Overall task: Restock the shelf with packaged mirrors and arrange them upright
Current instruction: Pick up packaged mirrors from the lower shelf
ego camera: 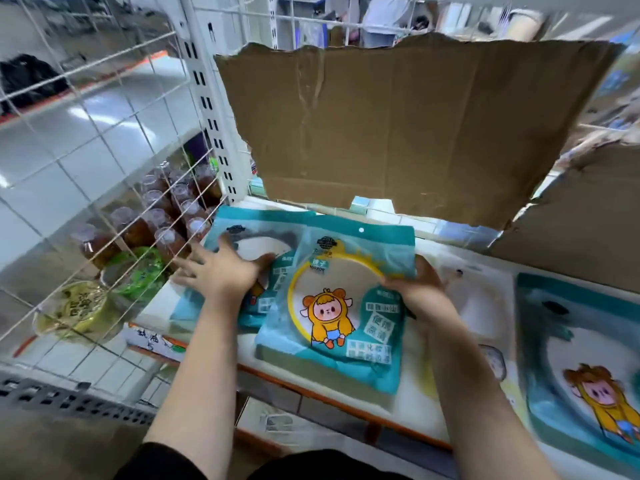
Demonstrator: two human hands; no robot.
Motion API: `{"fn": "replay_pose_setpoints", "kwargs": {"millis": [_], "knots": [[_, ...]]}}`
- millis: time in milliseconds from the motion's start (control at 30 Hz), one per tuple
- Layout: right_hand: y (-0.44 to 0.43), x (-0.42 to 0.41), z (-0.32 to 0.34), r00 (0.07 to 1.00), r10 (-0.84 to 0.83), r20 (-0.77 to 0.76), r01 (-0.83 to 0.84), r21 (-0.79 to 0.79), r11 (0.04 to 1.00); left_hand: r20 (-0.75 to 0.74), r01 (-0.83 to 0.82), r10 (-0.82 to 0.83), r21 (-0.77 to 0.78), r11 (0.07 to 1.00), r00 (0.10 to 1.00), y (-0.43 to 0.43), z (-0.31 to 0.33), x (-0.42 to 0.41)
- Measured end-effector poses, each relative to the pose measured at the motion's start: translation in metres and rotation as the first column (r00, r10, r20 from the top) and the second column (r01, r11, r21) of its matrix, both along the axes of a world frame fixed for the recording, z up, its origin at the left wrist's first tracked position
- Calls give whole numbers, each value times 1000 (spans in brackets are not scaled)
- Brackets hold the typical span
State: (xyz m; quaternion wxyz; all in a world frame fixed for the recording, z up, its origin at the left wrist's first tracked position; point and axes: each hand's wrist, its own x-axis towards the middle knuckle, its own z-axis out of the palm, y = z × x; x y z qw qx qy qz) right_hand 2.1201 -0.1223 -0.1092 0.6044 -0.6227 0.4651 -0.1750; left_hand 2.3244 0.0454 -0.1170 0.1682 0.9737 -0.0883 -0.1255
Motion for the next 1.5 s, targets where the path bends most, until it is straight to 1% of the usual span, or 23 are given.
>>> {"fn": "replay_pose_setpoints", "kwargs": {"millis": [33, 100, 200, 233, 267, 367, 467, 533, 633, 667, 733, 767, 867, 967, 1033, 1100, 1233, 1267, 1367, 1433, 1500], "knots": [[-2, 1, 0, 1000, 4, -4, -4, -33, 999, -18, -26, 27, 20, 999, 999, 3, 2, 3], [-5, 5, 1, 1000, 16, -22, -18, -64, 998, 34, -27, 26, 25, 999, 999, 6, 2, 7], [-5, 12, 0, 999, 29, -38, -30, -41, 999, 140, 30, -18, -87, 996, 990, 3, 5, 5], [-4, 14, -1, 999, 39, -26, -40, -22, 999, 150, 35, -18, -111, 993, 989, 1, 6, 3], [-3, 16, -3, 999, 48, -12, -48, 0, 999, 140, 26, -6, -136, 990, 990, 0, 7, 2], [2, 22, -7, 996, 67, 60, -72, 85, 994, 31, -50, 60, -250, 967, 998, 2, 9, 6], [4, 27, -13, 997, 79, 5, -79, 70, 994, -37, -27, 14, -377, 926, 999, 5, 14, 14], [3, 28, -15, 998, 60, -16, -58, 104, 993, -125, 0, -71, -495, 869, 990, 6, 20, 15], [6, 29, -16, 996, 77, -45, -71, 127, 989, -219, -57, -117, -655, 754, 969, 11, 21, 16], [8, 30, -14, 996, 79, -38, -74, 117, 990, -242, -71, -143, -702, 709, 960, 12, 22, 17], [10, 32, -8, 997, 72, -1, -72, 69, 995, -288, -100, -234, -801, 590, 929, 13, 28, 15], [10, 32, -4, 997, 72, 12, -73, 31, 997, -289, -95, -276, -829, 551, 917, 12, 30, 14], [10, 27, 3, 996, 46, 81, -43, -41, 998, -254, -66, -326, -868, 492, 911, 11, 30, 11], [12, 24, 10, 987, -18, 162, 22, -17, 1000, -206, -55, -264, -874, 482, 942, 15, 31, 13], [10, 18, 18, 980, -64, 187, 63, 12, 998, -185, -74, -208, -890, 450, 960, 15, 35, 15], [8, 6, 27, 974, -86, 208, 91, -16, 996, -163, -77, -190, -917, 392, 968, 17, 36, 12], [1, -31, 41, 952, -115, 284, 135, -52, 990, -234, -192, -187, -957, 216, 954, 20, 44, -4], [-1, -42, 43, 950, -117, 289, 143, -68, 987, -242, -204, -203, -960, 189, 949, 19, 47, -10], [-10, -81, 46, 940, -146, 308, 176, -73, 982, -208, -163, -278, -970, 178, 938, 9, 60, -35], [-14, -114, 45, 935, -163, 316, 197, -81, 977, -173, -113, -326, -975, 193, 929, 2, 68, -57], [-18, -149, 44, 911, -200, 360, 245, -82, 966, -157, -85, -362, -975, 207, 919, -8, 75, -80]]}}
